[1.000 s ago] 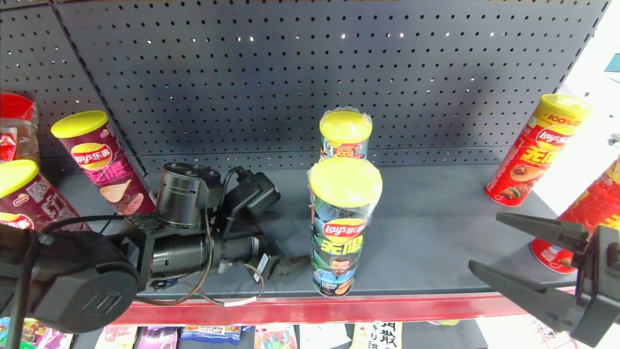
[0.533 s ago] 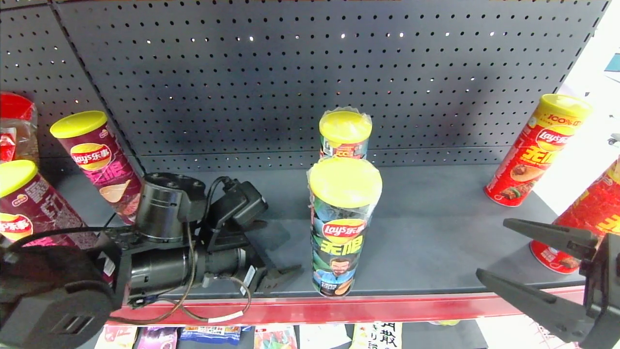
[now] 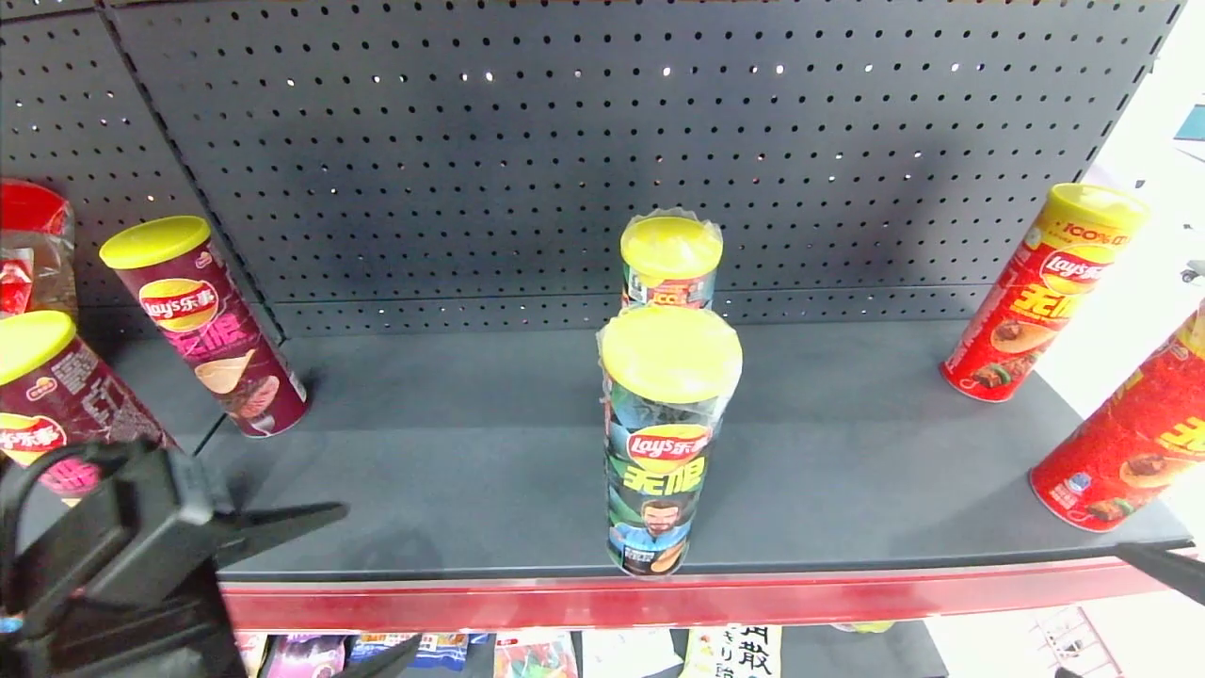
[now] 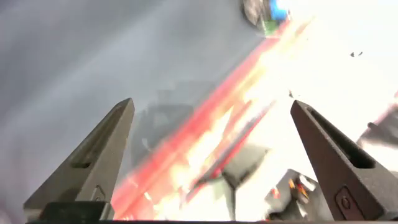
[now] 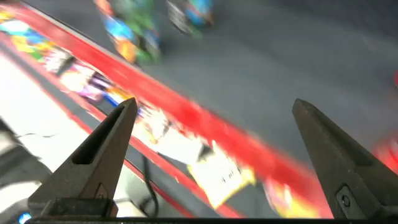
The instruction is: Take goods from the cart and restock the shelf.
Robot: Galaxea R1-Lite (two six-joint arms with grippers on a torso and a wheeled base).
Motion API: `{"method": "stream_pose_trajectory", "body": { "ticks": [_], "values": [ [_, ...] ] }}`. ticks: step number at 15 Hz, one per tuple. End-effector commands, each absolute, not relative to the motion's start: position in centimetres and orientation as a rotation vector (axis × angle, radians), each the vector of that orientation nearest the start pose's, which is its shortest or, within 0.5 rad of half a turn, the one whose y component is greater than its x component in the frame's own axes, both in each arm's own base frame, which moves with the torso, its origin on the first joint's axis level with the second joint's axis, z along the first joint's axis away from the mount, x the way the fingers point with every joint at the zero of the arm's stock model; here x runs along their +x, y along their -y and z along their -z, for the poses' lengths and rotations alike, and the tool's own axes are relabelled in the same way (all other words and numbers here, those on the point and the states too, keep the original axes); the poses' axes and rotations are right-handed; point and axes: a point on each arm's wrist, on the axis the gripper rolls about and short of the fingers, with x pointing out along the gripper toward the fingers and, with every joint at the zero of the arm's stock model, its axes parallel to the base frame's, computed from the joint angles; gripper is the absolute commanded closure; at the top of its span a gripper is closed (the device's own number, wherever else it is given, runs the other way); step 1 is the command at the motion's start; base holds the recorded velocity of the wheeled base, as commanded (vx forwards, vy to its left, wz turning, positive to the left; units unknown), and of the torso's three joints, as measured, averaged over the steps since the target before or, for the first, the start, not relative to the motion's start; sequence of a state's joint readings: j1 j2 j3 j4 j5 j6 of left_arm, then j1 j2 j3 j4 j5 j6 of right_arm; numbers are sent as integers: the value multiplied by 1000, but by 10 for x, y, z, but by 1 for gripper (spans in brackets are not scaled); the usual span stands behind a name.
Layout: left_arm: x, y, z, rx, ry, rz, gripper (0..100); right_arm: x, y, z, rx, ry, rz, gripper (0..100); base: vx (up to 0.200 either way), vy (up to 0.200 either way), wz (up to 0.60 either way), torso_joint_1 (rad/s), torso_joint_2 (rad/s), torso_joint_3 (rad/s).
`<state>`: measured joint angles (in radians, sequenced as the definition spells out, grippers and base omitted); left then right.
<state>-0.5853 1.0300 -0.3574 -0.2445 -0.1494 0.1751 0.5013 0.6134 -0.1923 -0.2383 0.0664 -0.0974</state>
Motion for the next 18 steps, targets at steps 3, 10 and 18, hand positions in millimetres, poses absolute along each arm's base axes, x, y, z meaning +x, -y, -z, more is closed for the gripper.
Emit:
{"method": "stream_pose_trajectory", "body": {
  "ticks": [3, 10, 18],
  "values": [
    [-47, -18, -125, 150, -372, 437, 0, -44, 10, -151, -71, -185, -162, 0, 0, 0, 0, 0, 0, 0],
    [-54, -8, -107, -51, -407, -18, 0, -56, -8, -134, -37, -220, 146, 0, 0, 0, 0, 0, 0, 0],
    [-32, -1, -100, -153, -117, -151, 0, -19, -2, -86, -131, -121, 101, 0, 0, 0, 0, 0, 0, 0]
  ]
}}
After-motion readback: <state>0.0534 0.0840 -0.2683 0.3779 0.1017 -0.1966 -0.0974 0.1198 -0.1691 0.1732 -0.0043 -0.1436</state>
